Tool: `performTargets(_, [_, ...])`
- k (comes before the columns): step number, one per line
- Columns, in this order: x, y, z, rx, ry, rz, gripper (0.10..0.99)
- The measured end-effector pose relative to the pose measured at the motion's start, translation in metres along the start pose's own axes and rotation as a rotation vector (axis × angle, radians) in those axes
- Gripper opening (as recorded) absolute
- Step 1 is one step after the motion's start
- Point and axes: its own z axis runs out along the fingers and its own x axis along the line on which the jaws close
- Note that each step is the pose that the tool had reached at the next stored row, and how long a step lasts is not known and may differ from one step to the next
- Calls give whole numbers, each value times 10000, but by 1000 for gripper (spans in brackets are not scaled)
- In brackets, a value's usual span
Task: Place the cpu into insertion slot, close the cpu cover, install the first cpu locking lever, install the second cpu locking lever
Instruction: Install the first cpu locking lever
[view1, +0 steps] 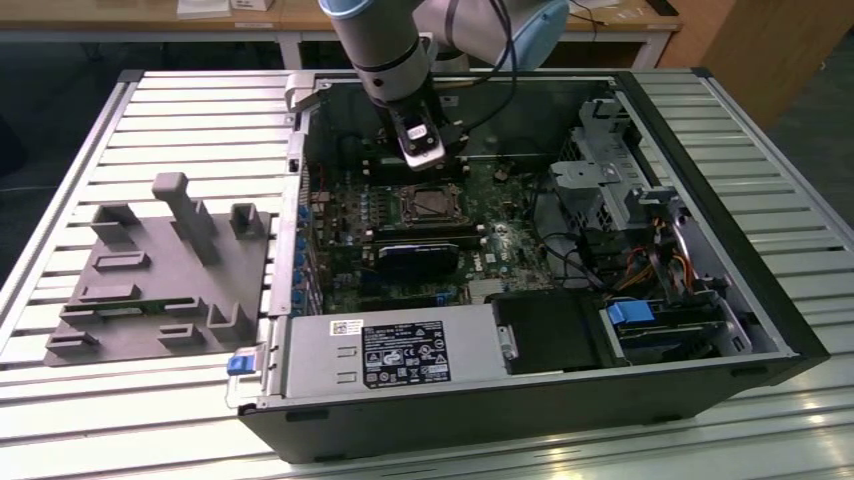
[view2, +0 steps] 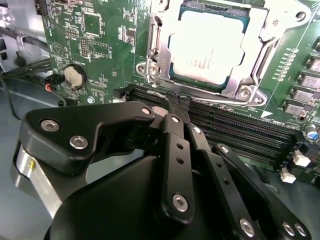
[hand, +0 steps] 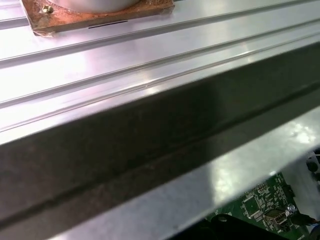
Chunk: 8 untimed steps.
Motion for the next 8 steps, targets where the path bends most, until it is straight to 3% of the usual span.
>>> performTargets(8, [6, -7, 32, 65, -26, -24, 106])
